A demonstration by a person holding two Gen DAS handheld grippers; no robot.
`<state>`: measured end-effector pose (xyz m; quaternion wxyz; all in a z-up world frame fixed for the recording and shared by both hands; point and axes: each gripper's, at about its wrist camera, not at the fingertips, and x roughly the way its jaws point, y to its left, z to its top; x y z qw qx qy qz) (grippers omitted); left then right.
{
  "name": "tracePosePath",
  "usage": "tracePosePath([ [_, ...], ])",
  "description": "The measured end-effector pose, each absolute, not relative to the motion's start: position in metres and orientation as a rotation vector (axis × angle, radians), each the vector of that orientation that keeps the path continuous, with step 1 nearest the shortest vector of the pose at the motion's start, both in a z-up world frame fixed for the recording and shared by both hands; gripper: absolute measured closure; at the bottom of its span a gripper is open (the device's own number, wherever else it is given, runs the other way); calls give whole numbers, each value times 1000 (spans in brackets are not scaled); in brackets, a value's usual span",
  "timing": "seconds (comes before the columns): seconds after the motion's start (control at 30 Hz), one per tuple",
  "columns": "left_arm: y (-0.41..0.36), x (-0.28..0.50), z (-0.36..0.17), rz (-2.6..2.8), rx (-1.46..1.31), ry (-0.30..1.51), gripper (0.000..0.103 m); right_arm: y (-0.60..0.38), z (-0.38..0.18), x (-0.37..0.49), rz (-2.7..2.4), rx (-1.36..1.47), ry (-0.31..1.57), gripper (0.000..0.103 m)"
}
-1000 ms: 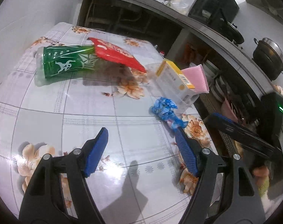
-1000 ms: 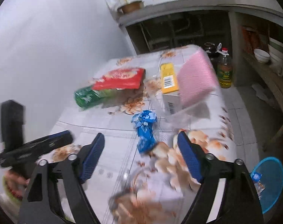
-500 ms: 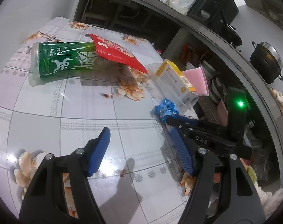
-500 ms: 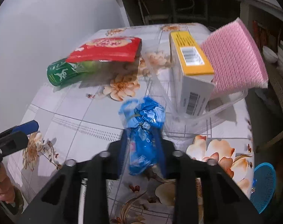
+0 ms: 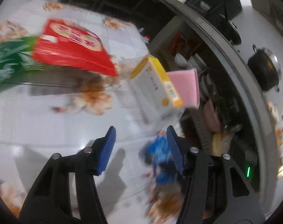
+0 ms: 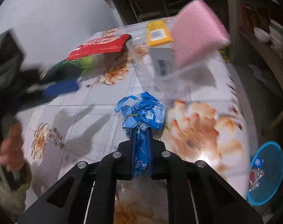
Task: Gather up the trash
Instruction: 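Grasp the blue candy wrapper with the right tool while the left tool grasps the yellow box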
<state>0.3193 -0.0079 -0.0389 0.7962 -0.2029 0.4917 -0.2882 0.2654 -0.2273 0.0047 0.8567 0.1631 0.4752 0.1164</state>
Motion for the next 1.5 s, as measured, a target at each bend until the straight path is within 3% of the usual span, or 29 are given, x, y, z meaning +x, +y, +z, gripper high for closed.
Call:
tracePosePath([
  [0.33,-60,378,-73,-456,-503,1131,70,-263,0,231,209,440,989,92],
  [0.47,-71,380,-82,-439,-493,1152,85,-267,0,229,199,459,978,92],
  [0.67,-71,366,-73,-440,-419,1126,100,-280,5,224,170,469,959,92],
  [1.07,19,252,-62,-459,-281,1167,101,-281,9,172,164,478,985,92],
  [1.17,37,228,-61,-419,-254,1160,97,-274,10,163,173,476,985,92],
  [1.27,52,212,-51,-367,-250,1092,61,-270,7,162,163,474,997,92],
  [1.43,52,185,-9,-416,-236,893,59,-268,10,160,162,483,987,92],
  [1.5,39,179,0,-493,-216,876,51,-268,12,159,164,481,981,92],
])
